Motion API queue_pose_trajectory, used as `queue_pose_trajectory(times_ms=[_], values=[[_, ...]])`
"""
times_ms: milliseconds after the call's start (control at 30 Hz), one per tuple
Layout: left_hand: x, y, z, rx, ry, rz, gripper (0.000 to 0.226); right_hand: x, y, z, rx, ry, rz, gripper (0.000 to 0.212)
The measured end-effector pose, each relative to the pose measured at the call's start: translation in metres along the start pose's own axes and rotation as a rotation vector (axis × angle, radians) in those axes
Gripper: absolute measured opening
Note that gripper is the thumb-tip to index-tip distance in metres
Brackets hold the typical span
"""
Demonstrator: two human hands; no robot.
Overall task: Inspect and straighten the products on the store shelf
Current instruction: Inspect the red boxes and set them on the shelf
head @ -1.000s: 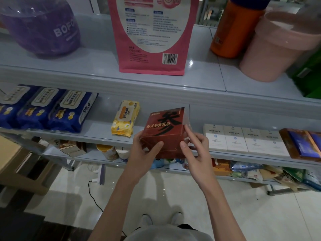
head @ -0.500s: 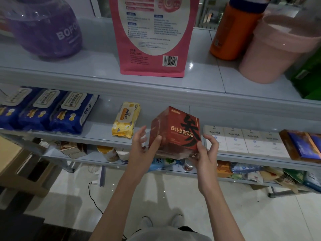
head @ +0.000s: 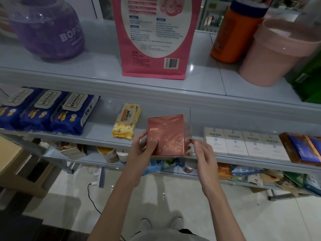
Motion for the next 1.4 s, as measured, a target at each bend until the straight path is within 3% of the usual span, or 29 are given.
queue_pose_trajectory(times_ms=[133, 667, 900, 1033, 1267, 1400], values=[[0.003, -0.006, -0.006, -0.096, -0.048, 0.021, 0.056, 0.001, -0.004, -0.003, 0.053, 0.014, 0.066, 0.062], [0.006, -0.008, -0.021, -0.282, -0.245, -0.006, 0.067, -0.001, -0.001, -0.017, -0.075, 0.006, 0.027, 0.033], [0.004, -0.011, -0.021, -0.306, -0.252, 0.008, 0.071, -0.002, 0.000, -0.017, -0.081, 0.007, 0.016, 0.034], [0.003, -0.012, -0.017, -0.250, -0.208, 0.006, 0.064, -0.001, -0.002, -0.010, -0.072, 0.058, 0.034, 0.037], [-0.001, -0.005, -0.004, -0.102, -0.095, -0.021, 0.072, 0.004, -0.011, 0.007, 0.063, 0.177, 0.118, 0.052], [0.000, 0.000, -0.007, -0.124, -0.106, -0.037, 0.058, 0.007, -0.020, 0.013, 0.110, 0.203, 0.179, 0.060]])
Point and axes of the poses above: each hand's wrist, its own x-axis away from the middle knuckle, its own y-axis out of the back of the hand, z = x × y, the point moved 10 cm from there along -x, towards the middle knuckle, and after that the axes turned 2 degrees about -x, right-handed, at the moved point
